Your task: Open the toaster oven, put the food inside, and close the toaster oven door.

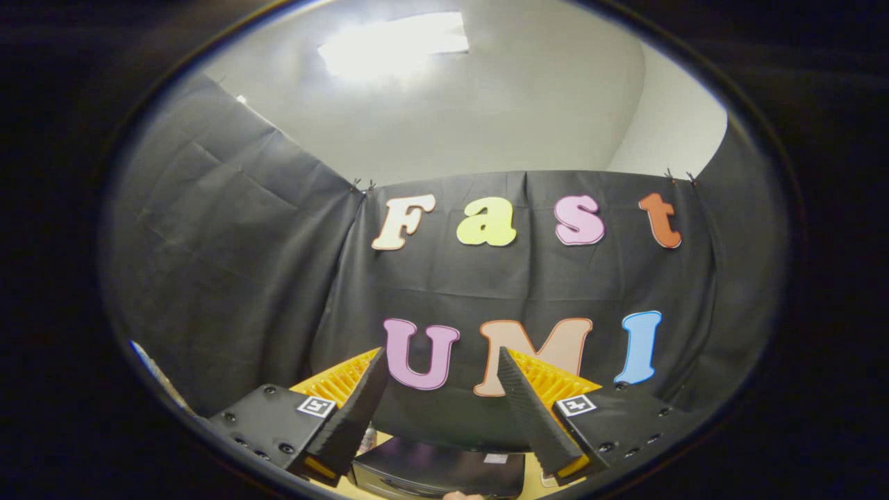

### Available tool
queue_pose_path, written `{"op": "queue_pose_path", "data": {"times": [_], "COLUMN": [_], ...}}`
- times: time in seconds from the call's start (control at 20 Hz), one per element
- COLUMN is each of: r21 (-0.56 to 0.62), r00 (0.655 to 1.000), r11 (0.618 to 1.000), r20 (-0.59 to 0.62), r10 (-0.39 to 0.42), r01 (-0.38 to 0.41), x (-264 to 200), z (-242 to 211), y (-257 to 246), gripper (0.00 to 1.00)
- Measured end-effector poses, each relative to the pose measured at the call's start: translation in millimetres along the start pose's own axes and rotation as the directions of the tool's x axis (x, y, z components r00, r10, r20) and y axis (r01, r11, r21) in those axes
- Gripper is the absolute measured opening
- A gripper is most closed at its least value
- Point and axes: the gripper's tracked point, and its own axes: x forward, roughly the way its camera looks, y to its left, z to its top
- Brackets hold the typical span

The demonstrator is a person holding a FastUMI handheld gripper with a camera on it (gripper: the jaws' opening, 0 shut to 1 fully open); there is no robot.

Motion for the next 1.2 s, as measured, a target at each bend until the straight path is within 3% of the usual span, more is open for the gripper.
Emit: {"op": "queue_pose_path", "data": {"times": [0.7,0.9,1.2], "r21": [0.031,0.021,0.003], "r00": [0.995,0.979,0.921], "r11": [1.0,1.0,1.0], "r20": [-0.095,-0.201,-0.389], "r10": [0.011,-0.012,-0.025], "r01": [-0.008,0.016,0.028], "x": [19.4,20.2,7.3], "z": [-58.8,-129.3,-252.4], "y": [12.0,16.7,27.0], "gripper": [0.99,0.99,1.0]}}
